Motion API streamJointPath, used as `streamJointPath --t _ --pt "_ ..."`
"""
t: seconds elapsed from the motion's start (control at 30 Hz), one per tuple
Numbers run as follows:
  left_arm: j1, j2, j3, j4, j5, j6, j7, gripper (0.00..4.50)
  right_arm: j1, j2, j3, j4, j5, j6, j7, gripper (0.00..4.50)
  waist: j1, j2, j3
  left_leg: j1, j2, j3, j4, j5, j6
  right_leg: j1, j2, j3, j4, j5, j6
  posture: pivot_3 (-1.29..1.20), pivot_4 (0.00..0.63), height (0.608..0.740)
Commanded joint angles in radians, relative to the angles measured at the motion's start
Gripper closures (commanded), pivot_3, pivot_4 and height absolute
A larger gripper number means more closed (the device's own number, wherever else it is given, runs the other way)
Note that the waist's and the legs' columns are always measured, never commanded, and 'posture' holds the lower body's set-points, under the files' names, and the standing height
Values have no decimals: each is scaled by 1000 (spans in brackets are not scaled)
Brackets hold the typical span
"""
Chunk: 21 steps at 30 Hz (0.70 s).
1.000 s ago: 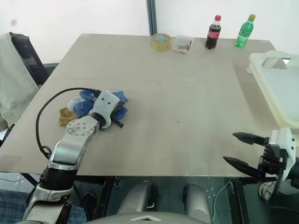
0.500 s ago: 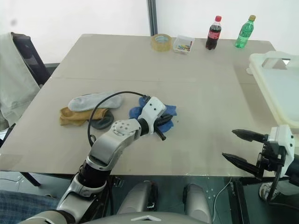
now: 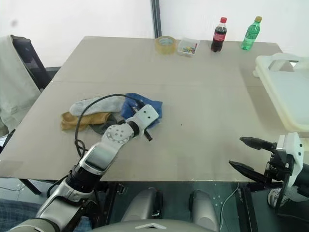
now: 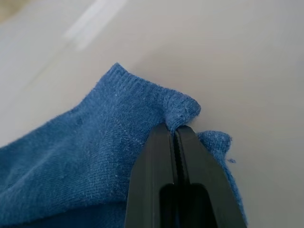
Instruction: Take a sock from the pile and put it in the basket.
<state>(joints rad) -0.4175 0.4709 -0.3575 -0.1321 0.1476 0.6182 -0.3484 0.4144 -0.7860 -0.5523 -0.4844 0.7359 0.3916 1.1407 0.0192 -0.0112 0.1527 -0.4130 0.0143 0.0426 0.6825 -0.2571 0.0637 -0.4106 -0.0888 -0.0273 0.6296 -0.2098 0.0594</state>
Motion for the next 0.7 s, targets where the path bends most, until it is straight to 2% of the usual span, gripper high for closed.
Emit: streamJointPath --t 0.03,0.23,0.33,0.37,0.43,0.47,0.5,0.53,0.7 --pt "47 29 71 68 57 36 64 4462 -7 -2 -22 -17 19 -6 -2 0 -6 2 -1 0 0 1 0 0 0 0 0 0 0 0 0 0 150 740" --pt "33 -8 157 109 80 25 155 4462 -26 0 2 -15 17 -6 -4 0 -5 2 -1 1 1 2 0 0 0 0 0 1 1 0 0 0 150 740" --pt "20 -30 189 121 82 18 189 3749 -29 -2 1 -11 18 -5 -1 0 -5 2 -1 1 1 2 0 0 0 0 0 1 2 0 0 0 150 740" --pt "18 -34 191 125 83 16 190 3131 -29 -2 1 -11 17 -5 0 0 -5 2 -1 1 1 2 0 0 0 0 0 1 2 0 0 0 150 740" --pt "11 -42 191 135 92 7 203 2243 -27 0 1 -11 17 -6 2 0 -3 2 -1 1 1 2 0 0 0 -1 0 1 2 0 0 0 150 740" --pt "3 -49 190 141 95 -4 207 2119 -25 2 1 -12 17 -7 1 0 -3 2 -1 0 1 2 0 0 0 0 0 1 2 0 0 0 150 740" --pt "-4 -55 190 146 95 -14 208 1525 -24 3 1 -13 17 -7 0 0 -2 2 -1 0 1 2 0 0 0 0 0 1 2 0 0 0 150 740" --pt "-12 -63 192 149 94 -23 209 1380 -23 5 1 -14 17 -7 -1 0 -1 2 -1 0 1 2 0 0 0 0 0 1 2 0 0 0 150 740" --pt "-40 -88 219 169 90 -48 219 1380 -11 12 -3 -16 14 -14 0 0 6 1 -1 0 0 2 1 0 0 -1 -1 0 2 0 0 0 150 740"
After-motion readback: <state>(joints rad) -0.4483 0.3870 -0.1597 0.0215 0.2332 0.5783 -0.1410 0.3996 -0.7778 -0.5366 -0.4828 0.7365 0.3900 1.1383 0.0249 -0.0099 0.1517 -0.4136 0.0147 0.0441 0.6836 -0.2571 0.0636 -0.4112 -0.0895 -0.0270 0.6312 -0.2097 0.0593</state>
